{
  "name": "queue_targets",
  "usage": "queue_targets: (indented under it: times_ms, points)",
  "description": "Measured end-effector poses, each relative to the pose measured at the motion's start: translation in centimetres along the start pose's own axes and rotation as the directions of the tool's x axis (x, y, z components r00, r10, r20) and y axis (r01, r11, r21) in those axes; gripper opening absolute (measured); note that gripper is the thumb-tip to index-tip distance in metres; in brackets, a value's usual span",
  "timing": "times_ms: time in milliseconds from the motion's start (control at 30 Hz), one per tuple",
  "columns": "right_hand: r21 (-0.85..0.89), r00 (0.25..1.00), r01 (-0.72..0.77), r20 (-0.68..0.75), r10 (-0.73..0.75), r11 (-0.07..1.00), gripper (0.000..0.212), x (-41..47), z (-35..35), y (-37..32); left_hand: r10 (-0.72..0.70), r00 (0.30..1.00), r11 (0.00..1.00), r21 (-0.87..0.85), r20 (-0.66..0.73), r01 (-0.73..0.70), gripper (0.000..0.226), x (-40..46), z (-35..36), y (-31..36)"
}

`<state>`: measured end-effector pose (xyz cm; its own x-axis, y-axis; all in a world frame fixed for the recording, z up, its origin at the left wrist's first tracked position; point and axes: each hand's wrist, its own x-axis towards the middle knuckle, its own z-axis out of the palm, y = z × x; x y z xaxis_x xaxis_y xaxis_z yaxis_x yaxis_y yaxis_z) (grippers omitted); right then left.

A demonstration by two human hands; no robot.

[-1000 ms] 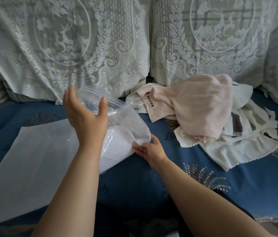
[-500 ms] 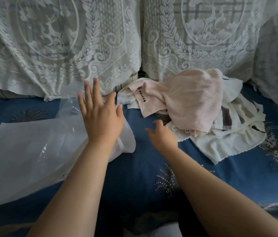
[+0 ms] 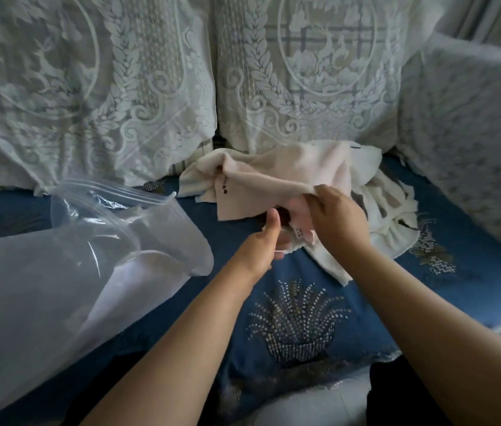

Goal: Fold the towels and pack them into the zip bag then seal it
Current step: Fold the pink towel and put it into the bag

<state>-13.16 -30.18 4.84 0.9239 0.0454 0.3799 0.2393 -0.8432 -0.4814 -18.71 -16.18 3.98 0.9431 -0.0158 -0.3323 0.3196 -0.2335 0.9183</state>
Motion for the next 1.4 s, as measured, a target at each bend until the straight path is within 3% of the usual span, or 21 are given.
queue_targets:
  times_ms: [67,133,200,300,333,367,400,467,533,600,667,767,833,933,1000,1100,1167,1233,1300,1333,1400]
  points:
    - [-0.003,0.973,0.078,0.219,-0.075,0.997,0.032,-2.5,-1.5,-0.8,-0.056,0.995,0.924,-0.373,0.084,0.083,0.081,0.0,1.1,-0.1]
    - [0.116,0.877,0.07,0.465,-0.116,0.991,0.027,-5.3,-2.4,-1.6,-0.128,0.992,0.788,-0.608,-0.003,0.1,0.058,-0.3,1.8,-0.4]
    - [0.222,0.715,-0.014,0.684,-0.146,0.975,0.02,-7.2,-3.1,-1.9,-0.209,0.955,0.799,-0.6,-0.21,0.043,0.035,-0.3,2.0,-1.2]
    - [0.243,0.347,-0.097,0.917,-0.196,0.965,0.024,-7.9,-4.1,-0.7,-0.168,0.886,0.896,-0.442,-0.432,-0.046,0.029,-0.2,1.3,-1.7]
    - [0.218,0.315,-0.098,0.932,-0.178,0.971,0.03,-7.9,-4.1,0.0,-0.114,0.892,0.917,-0.391,-0.438,-0.075,0.027,-0.3,0.8,-1.6]
    - [0.167,0.382,-0.071,0.915,-0.128,0.983,0.035,-7.7,-3.8,0.8,-0.061,0.914,0.937,-0.339,-0.401,-0.086,0.023,-0.5,0.0,-1.4]
    - [0.089,0.526,-0.03,0.848,-0.06,0.996,0.036,-7.3,-3.3,1.6,-0.025,0.946,0.948,-0.308,-0.323,-0.08,0.017,-0.8,-0.9,-1.2]
    - [-0.02,0.827,0.033,0.562,-0.016,0.999,0.026,-6.3,-2.1,2.8,-0.008,0.989,0.925,-0.377,-0.15,-0.05,0.029,-1.5,-3.1,-1.1]
    - [0.141,0.923,-0.045,0.385,-0.013,0.989,0.014,-5.0,-0.6,3.3,0.069,0.996,0.821,-0.563,-0.065,-0.094,0.048,-2.0,-4.9,-1.1]
    - [0.296,0.907,-0.113,0.421,-0.023,0.948,0.03,-3.5,1.5,3.7,0.222,0.973,0.718,-0.663,-0.067,-0.209,0.056,-2.1,-5.6,-1.0]
    - [0.343,0.882,-0.12,0.467,-0.058,0.932,0.037,-2.7,3.2,3.6,0.247,0.963,0.735,-0.627,-0.104,-0.256,0.072,-1.7,-5.2,-1.6]
    - [0.299,0.831,-0.151,0.554,-0.043,0.942,0.04,-1.9,5.3,3.2,0.017,0.979,0.92,-0.38,-0.203,-0.094,0.095,-0.6,-2.9,-3.2]
    - [0.183,0.816,-0.183,0.576,0.045,0.966,0.047,-1.3,6.1,2.8,-0.152,0.956,0.963,-0.254,-0.25,0.087,0.091,-0.2,-1.1,-4.4]
    - [-0.153,0.821,0.04,0.568,0.055,0.987,0.05,-1.0,6.4,2.2,-0.199,0.931,0.976,-0.147,-0.306,0.16,0.047,0.4,0.2,-5.4]
    - [-0.261,0.796,0.207,0.605,-0.008,0.943,0.044,-1.0,5.9,1.4,-0.176,0.92,0.977,-0.174,-0.35,0.12,0.041,0.3,0.0,-5.1]
    - [-0.347,0.758,0.438,0.638,-0.134,0.829,0.037,-1.9,4.6,0.0,-0.133,0.961,0.96,-0.272,-0.244,0.064,0.063,-0.3,-0.5,-4.6]
    - [-0.338,0.7,0.565,0.679,-0.22,0.753,0.034,-3.1,4.8,-0.2,-0.154,0.973,0.977,-0.17,-0.171,0.125,0.09,-0.7,-0.3,-4.5]
    - [-0.262,0.587,0.617,0.781,-0.212,0.742,0.034,-4.0,5.2,0.5,-0.17,0.943,0.982,0.031,-0.284,0.187,0.092,-1.1,0.1,-4.4]
    - [-0.167,0.542,0.478,0.829,-0.139,0.863,0.036,-4.2,3.8,1.2,-0.057,0.891,0.98,0.146,-0.451,0.137,0.069,-1.8,0.0,-3.7]
    - [-0.139,0.581,0.353,0.807,-0.101,0.925,0.038,-4.1,2.4,1.4,0.019,0.866,0.987,0.145,-0.5,0.063,0.052,-2.3,-0.2,-3.2]
    - [0.014,0.751,0.074,0.657,-0.065,0.997,0.041,-3.6,-0.3,2.0,0.11,0.814,0.992,0.118,-0.57,-0.051,0.018,-3.0,-1.1,-1.9]
